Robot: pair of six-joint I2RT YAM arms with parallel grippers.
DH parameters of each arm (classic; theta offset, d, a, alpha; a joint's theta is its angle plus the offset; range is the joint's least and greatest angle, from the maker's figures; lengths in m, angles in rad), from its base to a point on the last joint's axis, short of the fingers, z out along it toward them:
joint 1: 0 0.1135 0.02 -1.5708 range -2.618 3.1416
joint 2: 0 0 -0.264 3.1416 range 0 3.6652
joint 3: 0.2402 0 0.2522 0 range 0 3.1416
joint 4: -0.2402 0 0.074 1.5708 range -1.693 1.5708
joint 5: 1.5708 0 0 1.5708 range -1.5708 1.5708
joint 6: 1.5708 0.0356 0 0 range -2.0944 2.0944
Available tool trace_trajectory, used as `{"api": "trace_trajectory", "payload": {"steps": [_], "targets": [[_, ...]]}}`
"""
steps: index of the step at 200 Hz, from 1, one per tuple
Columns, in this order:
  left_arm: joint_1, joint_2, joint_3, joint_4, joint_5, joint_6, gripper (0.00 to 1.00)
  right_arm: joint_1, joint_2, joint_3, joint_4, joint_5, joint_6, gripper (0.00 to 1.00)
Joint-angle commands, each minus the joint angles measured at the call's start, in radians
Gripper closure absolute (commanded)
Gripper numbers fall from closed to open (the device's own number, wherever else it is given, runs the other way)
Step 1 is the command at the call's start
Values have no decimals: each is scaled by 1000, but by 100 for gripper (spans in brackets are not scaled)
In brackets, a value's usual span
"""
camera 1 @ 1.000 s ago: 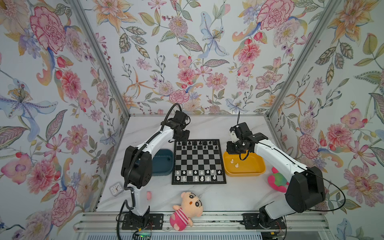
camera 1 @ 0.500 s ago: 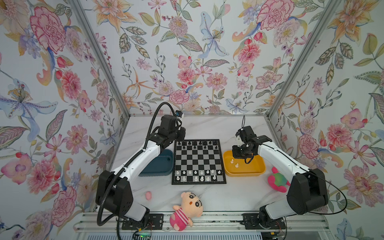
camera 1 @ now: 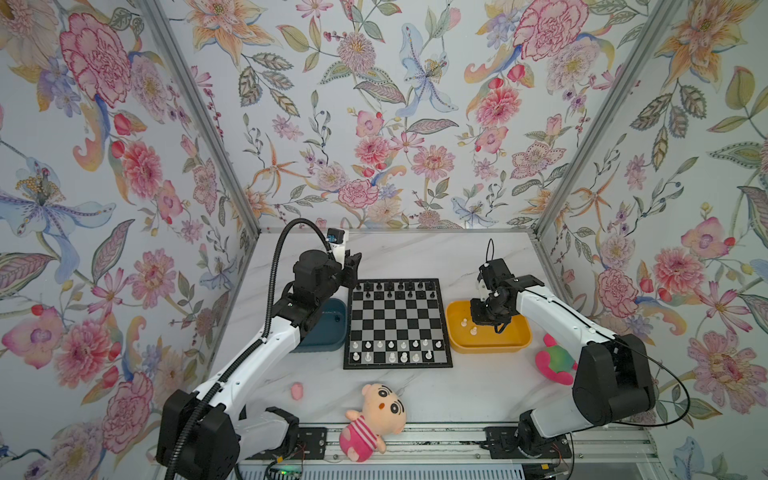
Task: Set up the chess pieces on the board
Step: 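Raise the left gripper while the right lowers toward a white pawn in the yellow tray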
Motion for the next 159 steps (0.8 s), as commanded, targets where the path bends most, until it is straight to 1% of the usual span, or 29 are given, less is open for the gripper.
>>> {"api": "trace_trajectory", "payload": {"steps": [1,102,159], "targets": [[14,-31,-32,66,-5,-20,63,-4,32,17,-15,14,-20,76],[31,-58,-69,90,14,-30,63,29,132,93,2,-7,-25,75],[33,-53,-72,95,23,-31,62,16,88,46,-9,24,-21,74]]}}
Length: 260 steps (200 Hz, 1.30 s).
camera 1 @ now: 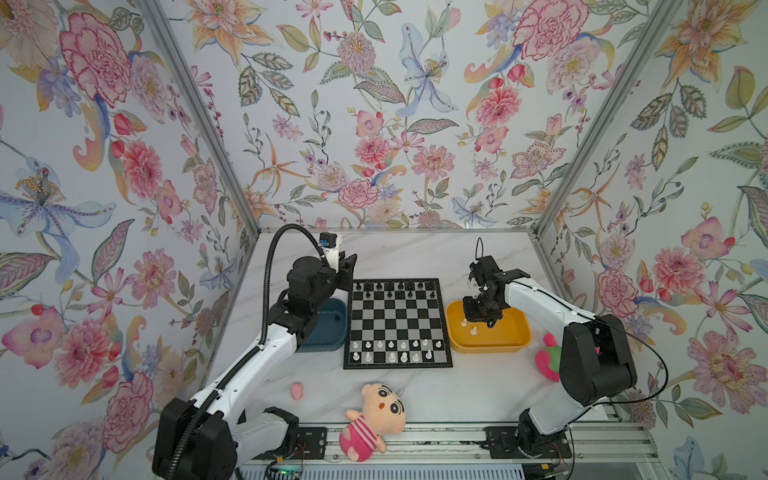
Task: Set up the chess pieces on the board
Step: 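Raise the left gripper while the right lowers toward a white pawn in the yellow tray, then close the right gripper on the white pawn in the yellow tray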
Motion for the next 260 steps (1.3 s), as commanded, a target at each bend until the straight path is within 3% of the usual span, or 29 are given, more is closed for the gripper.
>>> {"api": "trace_trajectory", "payload": {"steps": [1,197,260], "targets": [[11,-15,-8,28,19,-8,62,-6,-29,-23,-18,24,-5,74],[12,16,2,28,52,-22,62,-29,11,-73,-5,27,-20,71],[12,15,2,23,47,-23,62,-32,37,-84,22,18,-18,74]]}}
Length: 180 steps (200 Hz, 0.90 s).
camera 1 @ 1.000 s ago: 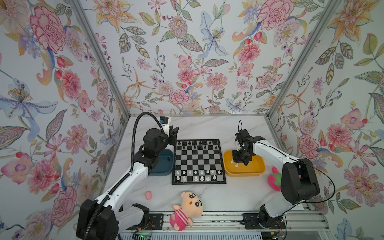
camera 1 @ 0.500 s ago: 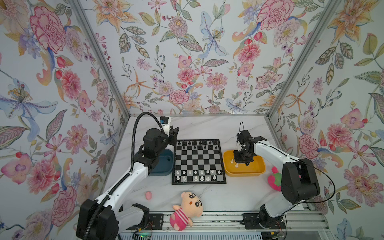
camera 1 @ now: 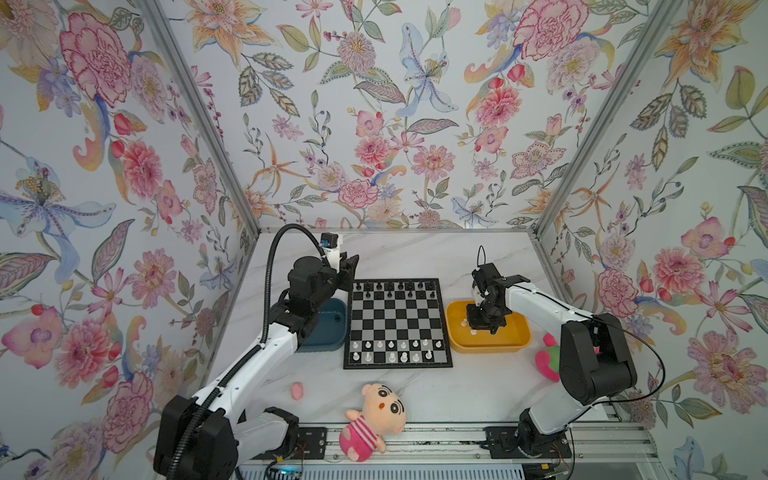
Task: Set up the chess pieces on the board
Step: 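Close the right gripper on the white pawn in the yellow tray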
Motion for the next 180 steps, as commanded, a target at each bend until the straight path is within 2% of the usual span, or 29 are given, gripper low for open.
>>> {"api": "trace_trajectory", "payload": {"steps": [1,180], "targets": [[11,3,3,15,18,-12,62,-8,28,-12,11,-4,-10,74],[11,-3,2,7,18,-12,62,-11,60,-21,34,-26,-9,80]]}}
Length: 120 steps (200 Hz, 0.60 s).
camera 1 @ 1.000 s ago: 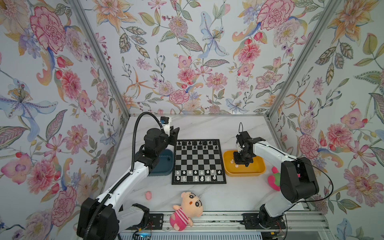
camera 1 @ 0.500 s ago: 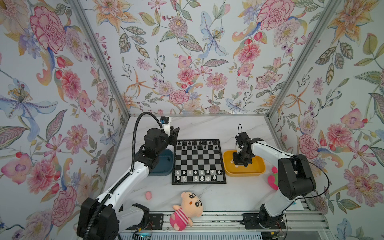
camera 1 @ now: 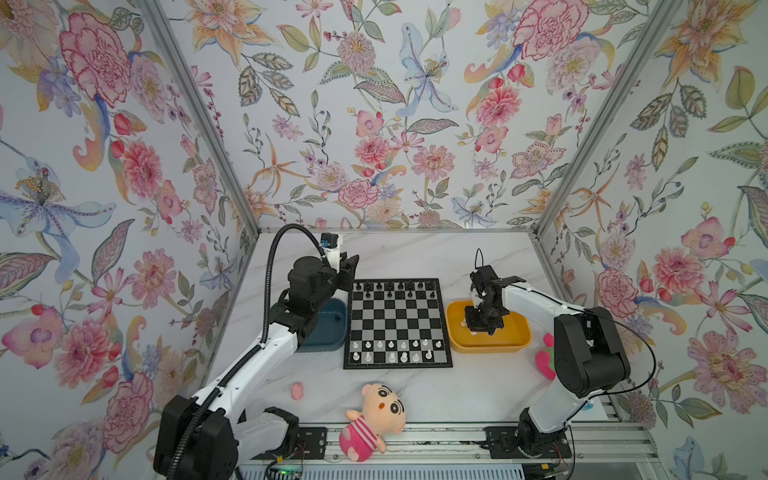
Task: Set up the chess pieces on the board
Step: 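Close the right gripper on the white pawn in the yellow tray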
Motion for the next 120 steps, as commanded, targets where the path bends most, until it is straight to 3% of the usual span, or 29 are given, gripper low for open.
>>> {"api": "trace_trajectory", "payload": {"steps": [1,120], "targets": [[11,-3,2,7,18,-12,61,-6,14,-13,4,-10,-9,80],[11,0,6,8,21,-9,61,-6,4,0,-10,-4,-7,92]]}}
